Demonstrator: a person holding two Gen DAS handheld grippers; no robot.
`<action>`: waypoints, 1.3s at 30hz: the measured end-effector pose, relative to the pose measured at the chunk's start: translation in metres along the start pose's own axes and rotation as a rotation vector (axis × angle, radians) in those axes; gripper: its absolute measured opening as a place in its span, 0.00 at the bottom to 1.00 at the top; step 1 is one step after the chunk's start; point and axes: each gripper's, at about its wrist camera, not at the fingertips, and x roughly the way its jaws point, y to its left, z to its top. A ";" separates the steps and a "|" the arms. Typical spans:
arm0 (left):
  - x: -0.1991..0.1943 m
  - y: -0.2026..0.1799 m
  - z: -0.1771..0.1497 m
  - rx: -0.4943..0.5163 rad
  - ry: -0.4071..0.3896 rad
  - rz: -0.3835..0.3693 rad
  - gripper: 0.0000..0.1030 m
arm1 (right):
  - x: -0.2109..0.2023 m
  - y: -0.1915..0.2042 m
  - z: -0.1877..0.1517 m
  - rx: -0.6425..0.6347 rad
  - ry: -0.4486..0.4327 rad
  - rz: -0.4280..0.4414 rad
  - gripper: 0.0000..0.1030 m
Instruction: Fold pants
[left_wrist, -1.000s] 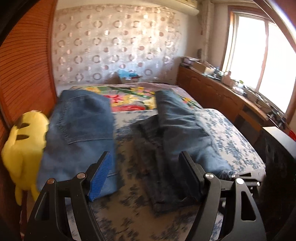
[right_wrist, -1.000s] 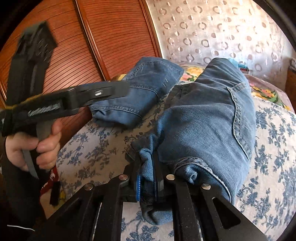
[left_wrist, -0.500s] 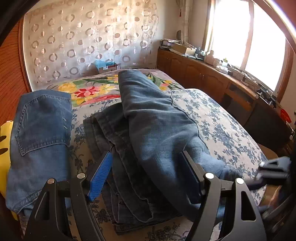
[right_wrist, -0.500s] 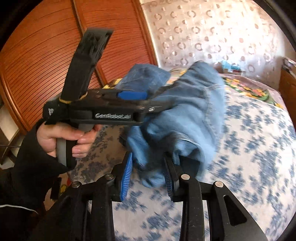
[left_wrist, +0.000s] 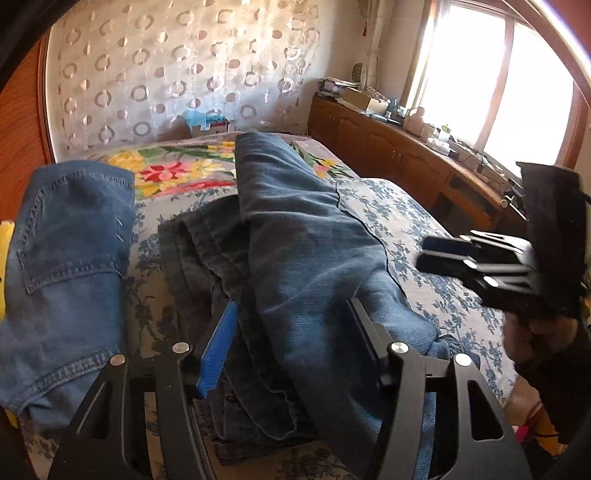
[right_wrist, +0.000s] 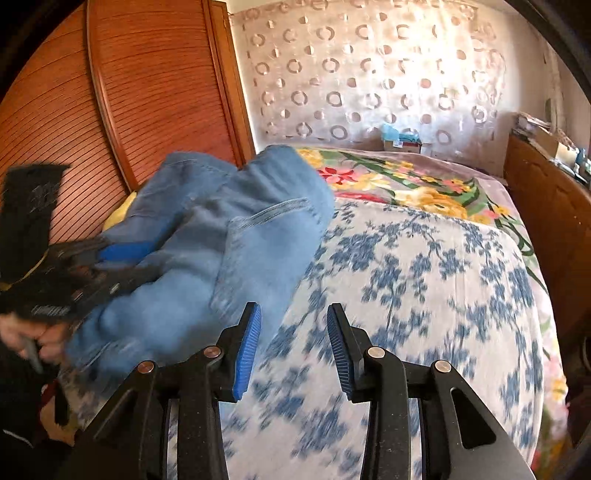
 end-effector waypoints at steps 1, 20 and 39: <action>0.000 0.001 -0.001 -0.011 0.006 -0.027 0.46 | 0.004 -0.002 0.003 -0.001 0.001 0.004 0.38; -0.063 0.007 -0.024 -0.004 -0.088 0.134 0.05 | 0.049 0.013 0.042 -0.052 -0.059 0.084 0.38; -0.041 0.034 -0.038 -0.075 0.003 0.177 0.48 | 0.108 0.014 0.053 -0.056 0.043 0.114 0.54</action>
